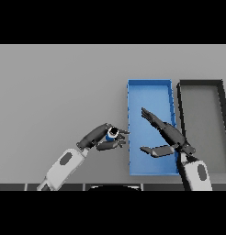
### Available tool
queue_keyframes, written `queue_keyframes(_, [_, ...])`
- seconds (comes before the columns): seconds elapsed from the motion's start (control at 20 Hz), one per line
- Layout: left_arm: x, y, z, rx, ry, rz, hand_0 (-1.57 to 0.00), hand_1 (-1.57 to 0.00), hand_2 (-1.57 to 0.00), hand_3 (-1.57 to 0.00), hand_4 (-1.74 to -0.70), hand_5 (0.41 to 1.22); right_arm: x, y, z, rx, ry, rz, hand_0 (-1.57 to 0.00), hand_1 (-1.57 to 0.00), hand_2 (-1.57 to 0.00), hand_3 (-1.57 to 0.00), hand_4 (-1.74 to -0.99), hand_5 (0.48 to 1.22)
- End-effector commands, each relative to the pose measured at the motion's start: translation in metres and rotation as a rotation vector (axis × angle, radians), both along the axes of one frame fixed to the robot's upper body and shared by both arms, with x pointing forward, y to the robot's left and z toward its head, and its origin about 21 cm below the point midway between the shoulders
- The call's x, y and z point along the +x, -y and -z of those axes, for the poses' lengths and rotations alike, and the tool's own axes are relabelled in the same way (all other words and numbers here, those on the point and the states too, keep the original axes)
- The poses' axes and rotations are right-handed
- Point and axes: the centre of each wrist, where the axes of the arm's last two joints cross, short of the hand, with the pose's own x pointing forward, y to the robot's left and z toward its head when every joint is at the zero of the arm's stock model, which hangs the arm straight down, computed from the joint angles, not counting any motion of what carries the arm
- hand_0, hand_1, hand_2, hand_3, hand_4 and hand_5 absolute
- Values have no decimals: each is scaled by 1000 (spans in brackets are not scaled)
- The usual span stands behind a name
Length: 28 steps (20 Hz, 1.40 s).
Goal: Pick up the blue pipe and place it into the blue bin.
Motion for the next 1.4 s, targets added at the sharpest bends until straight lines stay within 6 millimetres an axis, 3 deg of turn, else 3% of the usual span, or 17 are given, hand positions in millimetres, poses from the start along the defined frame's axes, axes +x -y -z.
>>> queue_keyframes(0.0, [1,0,0,13,-4,-4,-1571,-1571,-1571,-1487,-1741,1221,4,-7,-6,-18,-3,-40,1,1,1,1,-1306,502])
queue_keyframes(0.25, [6,4,-4,18,-8,3,-1571,-1571,-1571,-1486,-1741,1221,20,-40,-29,-113,59,-198,1,1,1,1,-1294,523])
queue_keyframes(0.45, [5,0,1,-6,-6,33,-1571,-1571,-1571,-1516,-1741,1221,24,-67,-30,-146,51,-285,1,1,1,1,-1232,531])
queue_keyframes(0.8, [4,-3,0,13,0,43,-1571,-1571,-1571,-1535,-1737,1221,46,-104,-39,-173,62,-386,1,-12,-29,-2,-1222,506])
queue_keyframes(0.85, [6,-7,0,4,-13,47,-1571,-1571,-1571,-1484,-1736,1221,51,-113,-42,-180,62,-398,-53,-84,-102,-46,-1245,506])
queue_keyframes(0.95, [4,-8,0,140,11,47,-1182,-1078,-1063,-1030,-1682,1221,55,-123,-45,-196,65,-434,-345,-375,-379,-296,-1335,507])
queue_keyframes(1.05, [6,-6,-5,230,-5,51,-818,-706,-680,-659,-1480,1221,59,-129,-48,-210,78,-454,-718,-699,-739,-635,-1430,522])
queue_keyframes(1.1, [7,-4,-4,185,14,43,-776,-706,-686,-583,-1533,1221,59,-133,-49,-195,69,-478,-888,-873,-905,-768,-1486,550])
queue_keyframes(1.2, [8,-5,-4,112,29,24,-1063,-1017,-969,-939,-1607,1221,57,-134,-44,-172,20,-526,-1134,-1124,-1145,-957,-1562,666])
queue_keyframes(1.35, [6,0,2,23,0,35,-1311,-1287,-1186,-1247,-1673,1221,57,-138,-38,-110,-9,-536,-1347,-1342,-1353,-1257,-1469,905])
